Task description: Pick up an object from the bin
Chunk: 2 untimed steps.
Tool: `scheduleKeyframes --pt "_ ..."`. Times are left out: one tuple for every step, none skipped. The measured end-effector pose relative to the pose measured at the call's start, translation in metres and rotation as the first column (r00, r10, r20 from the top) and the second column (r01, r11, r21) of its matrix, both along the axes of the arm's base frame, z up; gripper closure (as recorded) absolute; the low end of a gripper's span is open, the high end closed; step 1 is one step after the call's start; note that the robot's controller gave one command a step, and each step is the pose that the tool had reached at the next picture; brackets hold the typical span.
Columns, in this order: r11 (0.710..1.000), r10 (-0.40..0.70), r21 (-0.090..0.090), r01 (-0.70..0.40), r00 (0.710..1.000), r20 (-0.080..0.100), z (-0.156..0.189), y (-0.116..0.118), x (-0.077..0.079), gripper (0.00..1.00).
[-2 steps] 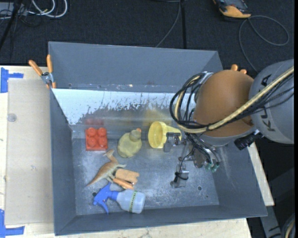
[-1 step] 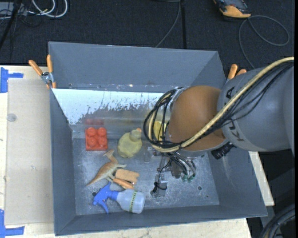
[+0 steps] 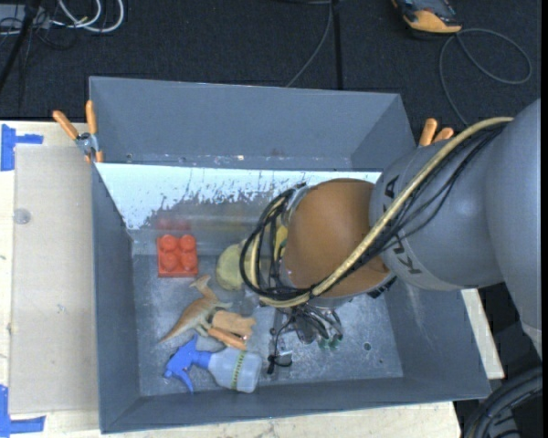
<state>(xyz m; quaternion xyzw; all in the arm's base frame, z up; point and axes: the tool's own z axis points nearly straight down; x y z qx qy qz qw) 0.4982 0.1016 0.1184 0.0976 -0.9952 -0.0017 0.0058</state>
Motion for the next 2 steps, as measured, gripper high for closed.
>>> scheduleKeyframes --pt "0.988 0.156 -0.003 -0.156 0.988 0.016 -0.0458 0.0025 0.0032 1.00" --pt "0.988 0.155 -0.003 -0.155 0.988 0.014 -0.0469 0.0019 0.0023 0.00"
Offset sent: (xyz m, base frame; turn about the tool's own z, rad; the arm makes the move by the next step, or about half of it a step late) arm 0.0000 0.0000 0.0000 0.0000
